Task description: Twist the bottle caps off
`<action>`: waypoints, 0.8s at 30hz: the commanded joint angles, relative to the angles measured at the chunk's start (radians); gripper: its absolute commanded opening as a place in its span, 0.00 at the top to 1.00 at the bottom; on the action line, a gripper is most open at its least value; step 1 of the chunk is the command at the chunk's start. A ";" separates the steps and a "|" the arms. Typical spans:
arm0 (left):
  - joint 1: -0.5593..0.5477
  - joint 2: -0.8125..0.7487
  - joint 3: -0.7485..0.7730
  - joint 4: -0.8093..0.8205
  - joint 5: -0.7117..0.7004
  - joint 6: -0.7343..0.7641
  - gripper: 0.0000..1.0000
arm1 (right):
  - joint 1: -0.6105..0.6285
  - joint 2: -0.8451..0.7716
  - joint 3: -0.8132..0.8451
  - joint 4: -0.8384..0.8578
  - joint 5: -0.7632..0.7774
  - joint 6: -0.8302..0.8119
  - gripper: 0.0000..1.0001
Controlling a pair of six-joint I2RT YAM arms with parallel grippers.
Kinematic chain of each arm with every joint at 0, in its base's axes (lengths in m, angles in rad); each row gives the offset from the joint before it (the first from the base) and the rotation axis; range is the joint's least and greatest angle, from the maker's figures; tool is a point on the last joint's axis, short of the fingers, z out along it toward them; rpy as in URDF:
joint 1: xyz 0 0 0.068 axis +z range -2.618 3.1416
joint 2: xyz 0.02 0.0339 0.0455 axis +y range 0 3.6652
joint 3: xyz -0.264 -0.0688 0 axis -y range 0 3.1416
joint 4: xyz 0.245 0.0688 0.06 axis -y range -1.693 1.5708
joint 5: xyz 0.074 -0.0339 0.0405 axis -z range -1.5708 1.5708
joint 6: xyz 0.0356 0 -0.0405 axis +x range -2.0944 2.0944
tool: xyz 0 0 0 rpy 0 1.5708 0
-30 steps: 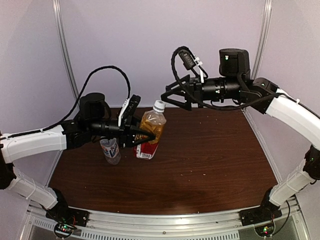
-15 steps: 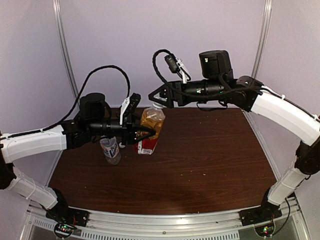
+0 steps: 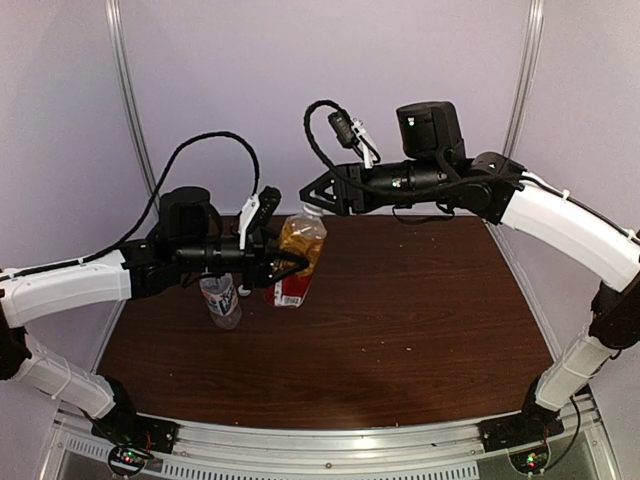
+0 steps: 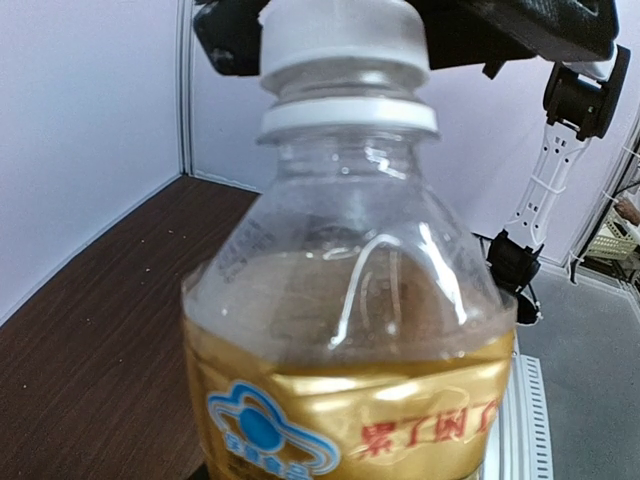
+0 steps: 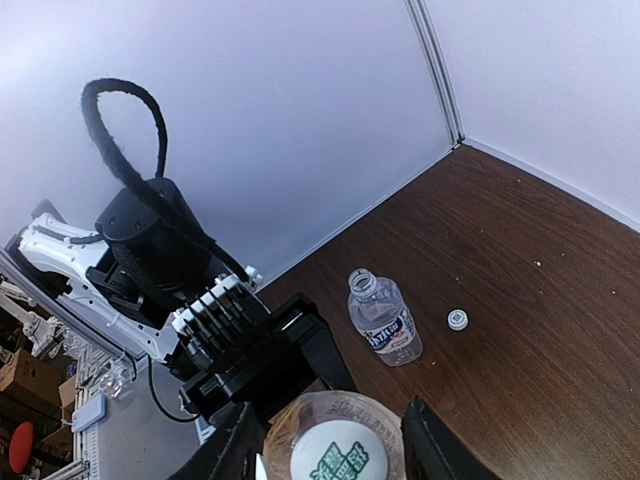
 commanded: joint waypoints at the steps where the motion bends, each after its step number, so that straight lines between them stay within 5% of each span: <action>1: 0.002 -0.033 0.019 0.031 -0.032 0.016 0.61 | 0.007 -0.004 -0.012 0.008 0.000 0.003 0.50; 8: 0.002 -0.038 0.015 0.033 -0.037 0.015 0.61 | 0.007 0.003 -0.016 0.003 0.004 0.003 0.52; 19: 0.003 -0.044 0.009 0.038 -0.059 0.012 0.61 | 0.005 -0.006 -0.039 0.041 -0.061 -0.011 0.76; 24: 0.004 -0.049 0.006 0.046 -0.021 0.011 0.61 | -0.009 -0.027 -0.054 0.039 -0.131 -0.141 0.85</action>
